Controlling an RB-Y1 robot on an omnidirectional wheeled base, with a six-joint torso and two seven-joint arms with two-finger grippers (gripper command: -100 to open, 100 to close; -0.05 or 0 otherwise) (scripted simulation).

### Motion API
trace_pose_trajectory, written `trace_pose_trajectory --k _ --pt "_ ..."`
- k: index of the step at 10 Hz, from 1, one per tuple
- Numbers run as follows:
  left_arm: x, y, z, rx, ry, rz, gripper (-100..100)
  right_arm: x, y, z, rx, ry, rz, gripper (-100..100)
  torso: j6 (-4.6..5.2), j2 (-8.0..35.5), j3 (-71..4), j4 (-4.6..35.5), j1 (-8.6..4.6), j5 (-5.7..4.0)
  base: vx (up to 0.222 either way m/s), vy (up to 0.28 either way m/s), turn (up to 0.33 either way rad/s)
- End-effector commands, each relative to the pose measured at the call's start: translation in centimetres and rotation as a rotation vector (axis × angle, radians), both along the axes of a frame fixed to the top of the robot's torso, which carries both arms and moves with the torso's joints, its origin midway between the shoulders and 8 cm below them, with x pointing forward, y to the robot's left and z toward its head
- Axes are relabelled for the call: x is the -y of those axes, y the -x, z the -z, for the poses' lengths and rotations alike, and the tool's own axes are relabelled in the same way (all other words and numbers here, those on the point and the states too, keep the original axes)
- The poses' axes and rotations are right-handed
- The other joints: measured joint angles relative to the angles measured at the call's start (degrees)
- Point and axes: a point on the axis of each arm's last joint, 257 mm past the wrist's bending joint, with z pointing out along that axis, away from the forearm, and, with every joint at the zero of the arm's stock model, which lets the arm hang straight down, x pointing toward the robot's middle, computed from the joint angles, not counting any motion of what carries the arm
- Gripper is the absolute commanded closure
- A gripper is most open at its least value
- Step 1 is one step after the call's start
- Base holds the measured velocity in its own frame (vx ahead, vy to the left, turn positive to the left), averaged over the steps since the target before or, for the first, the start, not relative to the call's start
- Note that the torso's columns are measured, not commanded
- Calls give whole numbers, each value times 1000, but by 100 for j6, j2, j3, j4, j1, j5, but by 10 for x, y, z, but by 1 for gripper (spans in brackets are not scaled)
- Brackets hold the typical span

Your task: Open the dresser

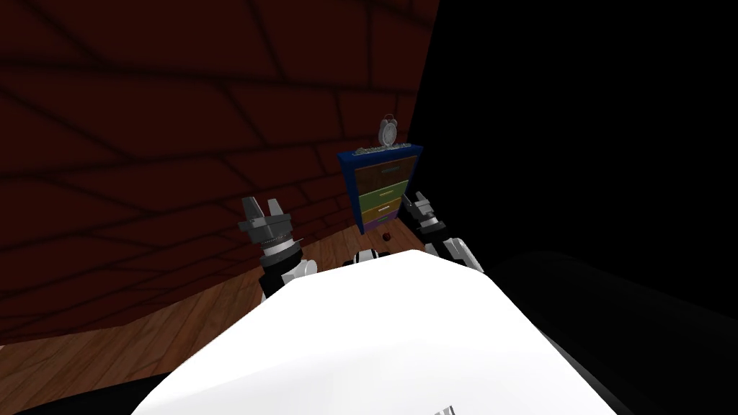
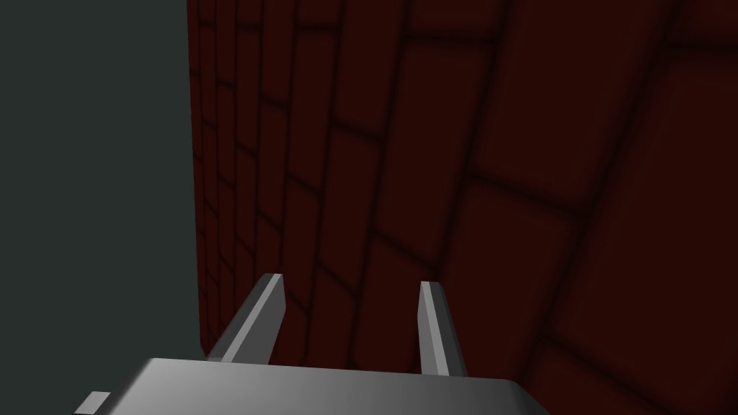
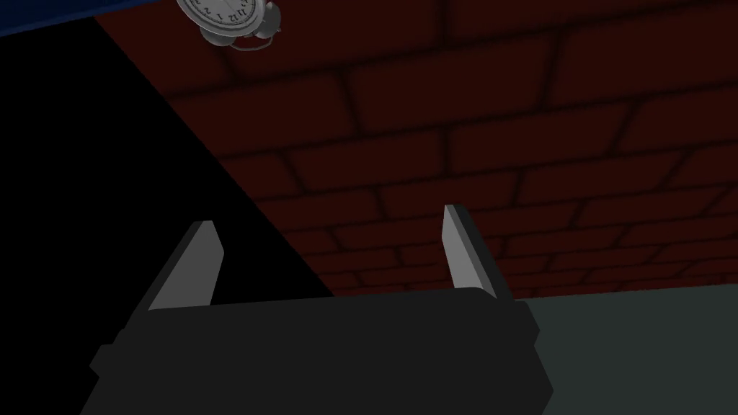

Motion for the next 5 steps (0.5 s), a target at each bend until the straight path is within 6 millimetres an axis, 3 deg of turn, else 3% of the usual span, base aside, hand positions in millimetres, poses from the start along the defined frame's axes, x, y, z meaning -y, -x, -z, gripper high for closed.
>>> trace_pose_trajectory --k 1,5 --pt "0 0 0 0 0 0 0 13 -2 19 -49 138 71 -100 3 2 1 0 2 0 30 -34 117" --pt "0 0 0 0 0 0 0 33 -2 42 -112 332 158 -100 3 0 0 0 5 1 34 -20 135"
